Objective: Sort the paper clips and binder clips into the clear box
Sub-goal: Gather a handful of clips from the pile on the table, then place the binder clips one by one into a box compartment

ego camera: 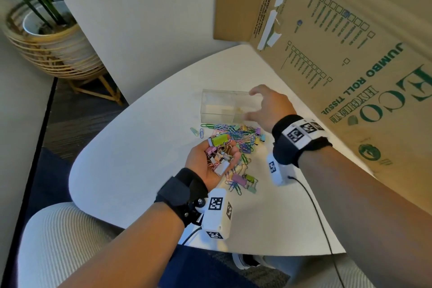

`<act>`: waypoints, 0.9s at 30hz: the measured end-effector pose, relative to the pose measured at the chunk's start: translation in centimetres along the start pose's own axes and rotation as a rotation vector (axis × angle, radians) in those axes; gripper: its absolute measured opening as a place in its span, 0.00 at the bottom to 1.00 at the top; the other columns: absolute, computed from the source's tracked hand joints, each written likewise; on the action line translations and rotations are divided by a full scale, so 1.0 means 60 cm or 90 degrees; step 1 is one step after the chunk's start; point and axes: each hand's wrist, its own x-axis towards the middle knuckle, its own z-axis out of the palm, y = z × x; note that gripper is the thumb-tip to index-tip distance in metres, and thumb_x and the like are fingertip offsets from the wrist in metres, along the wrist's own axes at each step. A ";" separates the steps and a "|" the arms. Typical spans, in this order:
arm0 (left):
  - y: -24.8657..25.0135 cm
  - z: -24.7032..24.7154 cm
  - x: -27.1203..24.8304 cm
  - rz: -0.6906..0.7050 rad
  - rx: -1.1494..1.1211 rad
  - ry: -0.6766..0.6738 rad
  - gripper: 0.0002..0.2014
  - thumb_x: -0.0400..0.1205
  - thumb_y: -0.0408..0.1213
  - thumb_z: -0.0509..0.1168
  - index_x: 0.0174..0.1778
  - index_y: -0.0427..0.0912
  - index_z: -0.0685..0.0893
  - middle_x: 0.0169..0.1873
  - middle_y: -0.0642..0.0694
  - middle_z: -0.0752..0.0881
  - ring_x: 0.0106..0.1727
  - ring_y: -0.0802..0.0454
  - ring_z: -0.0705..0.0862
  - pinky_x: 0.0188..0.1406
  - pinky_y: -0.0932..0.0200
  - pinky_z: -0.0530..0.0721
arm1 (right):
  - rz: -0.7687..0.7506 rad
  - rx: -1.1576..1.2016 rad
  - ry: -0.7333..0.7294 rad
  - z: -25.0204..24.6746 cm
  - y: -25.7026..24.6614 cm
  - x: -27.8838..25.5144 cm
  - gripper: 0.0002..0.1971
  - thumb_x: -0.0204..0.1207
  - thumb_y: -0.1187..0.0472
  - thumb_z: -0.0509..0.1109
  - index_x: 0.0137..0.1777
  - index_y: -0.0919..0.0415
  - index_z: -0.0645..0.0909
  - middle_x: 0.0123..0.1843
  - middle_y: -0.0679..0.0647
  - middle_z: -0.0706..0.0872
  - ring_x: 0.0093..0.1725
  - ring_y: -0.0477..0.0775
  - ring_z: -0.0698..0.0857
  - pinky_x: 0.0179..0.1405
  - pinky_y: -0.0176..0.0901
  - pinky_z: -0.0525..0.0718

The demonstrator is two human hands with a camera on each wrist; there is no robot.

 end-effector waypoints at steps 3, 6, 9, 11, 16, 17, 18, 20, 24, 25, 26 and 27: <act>0.003 -0.003 0.001 -0.001 0.003 -0.002 0.08 0.73 0.31 0.63 0.42 0.33 0.86 0.39 0.36 0.84 0.37 0.41 0.83 0.36 0.51 0.89 | -0.013 -0.223 -0.059 0.001 -0.002 0.008 0.47 0.66 0.49 0.81 0.81 0.41 0.57 0.68 0.56 0.83 0.59 0.62 0.85 0.52 0.50 0.84; 0.003 -0.009 0.003 -0.007 -0.005 0.004 0.11 0.80 0.32 0.58 0.45 0.33 0.86 0.41 0.36 0.84 0.38 0.42 0.83 0.36 0.52 0.89 | -0.023 -0.277 -0.056 -0.010 0.000 0.015 0.41 0.70 0.47 0.78 0.81 0.41 0.62 0.73 0.54 0.79 0.64 0.61 0.83 0.58 0.51 0.83; 0.003 -0.010 0.002 -0.009 -0.010 -0.004 0.11 0.77 0.32 0.61 0.42 0.32 0.88 0.40 0.37 0.85 0.39 0.42 0.83 0.37 0.52 0.89 | -0.047 -0.339 -0.060 -0.029 -0.007 0.018 0.30 0.75 0.45 0.73 0.76 0.43 0.71 0.74 0.52 0.78 0.67 0.59 0.81 0.61 0.49 0.79; 0.001 -0.011 0.001 -0.006 -0.003 -0.007 0.10 0.74 0.33 0.63 0.42 0.33 0.88 0.40 0.37 0.85 0.39 0.42 0.83 0.37 0.53 0.89 | -0.080 -0.378 -0.065 -0.040 -0.014 0.021 0.21 0.77 0.47 0.71 0.70 0.46 0.79 0.70 0.52 0.81 0.64 0.60 0.82 0.57 0.49 0.80; -0.005 -0.009 -0.001 -0.009 -0.012 -0.003 0.12 0.77 0.31 0.60 0.41 0.31 0.88 0.39 0.35 0.85 0.36 0.42 0.83 0.37 0.52 0.88 | -0.174 -0.411 -0.047 -0.047 -0.020 0.041 0.11 0.75 0.48 0.72 0.56 0.46 0.85 0.62 0.51 0.79 0.51 0.57 0.82 0.45 0.45 0.76; -0.006 -0.008 -0.002 -0.010 -0.014 -0.003 0.11 0.75 0.31 0.61 0.41 0.31 0.88 0.39 0.34 0.85 0.36 0.42 0.83 0.37 0.52 0.88 | -0.184 -0.409 -0.057 -0.045 -0.019 0.047 0.19 0.73 0.47 0.75 0.64 0.44 0.80 0.67 0.51 0.75 0.56 0.58 0.82 0.48 0.46 0.77; -0.007 -0.008 -0.002 -0.013 -0.015 -0.004 0.10 0.73 0.31 0.61 0.41 0.31 0.88 0.39 0.34 0.85 0.35 0.41 0.83 0.38 0.52 0.88 | -0.192 -0.414 -0.078 -0.041 -0.019 0.053 0.31 0.70 0.47 0.78 0.73 0.42 0.73 0.74 0.50 0.70 0.62 0.59 0.82 0.52 0.47 0.79; -0.008 -0.008 -0.003 -0.022 -0.019 -0.004 0.11 0.75 0.31 0.60 0.41 0.30 0.88 0.39 0.34 0.85 0.37 0.41 0.82 0.38 0.51 0.88 | -0.190 -0.449 -0.118 -0.035 -0.022 0.068 0.48 0.66 0.46 0.81 0.82 0.42 0.57 0.84 0.50 0.58 0.72 0.61 0.76 0.62 0.52 0.79; 0.000 -0.002 -0.004 -0.026 -0.007 -0.016 0.13 0.77 0.33 0.60 0.39 0.30 0.89 0.39 0.34 0.85 0.39 0.41 0.82 0.39 0.51 0.88 | -0.174 -0.487 -0.168 -0.039 -0.034 0.084 0.46 0.67 0.45 0.80 0.82 0.46 0.59 0.78 0.53 0.72 0.73 0.60 0.76 0.65 0.53 0.78; 0.005 0.000 -0.002 -0.021 -0.005 -0.017 0.14 0.78 0.33 0.60 0.39 0.30 0.89 0.39 0.35 0.84 0.39 0.41 0.82 0.38 0.51 0.88 | -0.173 -0.485 -0.169 -0.043 -0.037 0.083 0.42 0.68 0.45 0.80 0.80 0.46 0.63 0.76 0.53 0.75 0.71 0.60 0.77 0.64 0.52 0.78; 0.011 0.002 0.001 -0.013 -0.008 -0.015 0.15 0.80 0.34 0.58 0.41 0.30 0.88 0.39 0.35 0.85 0.40 0.41 0.82 0.38 0.51 0.88 | -0.172 -0.483 -0.170 -0.048 -0.040 0.081 0.38 0.69 0.45 0.78 0.78 0.46 0.67 0.75 0.52 0.77 0.69 0.60 0.78 0.62 0.51 0.78; 0.017 0.002 0.004 -0.008 -0.016 -0.012 0.16 0.83 0.36 0.56 0.44 0.31 0.87 0.39 0.35 0.85 0.40 0.41 0.82 0.38 0.51 0.89 | -0.171 -0.481 -0.171 -0.054 -0.043 0.077 0.35 0.71 0.45 0.77 0.77 0.46 0.69 0.74 0.52 0.77 0.68 0.59 0.79 0.60 0.50 0.79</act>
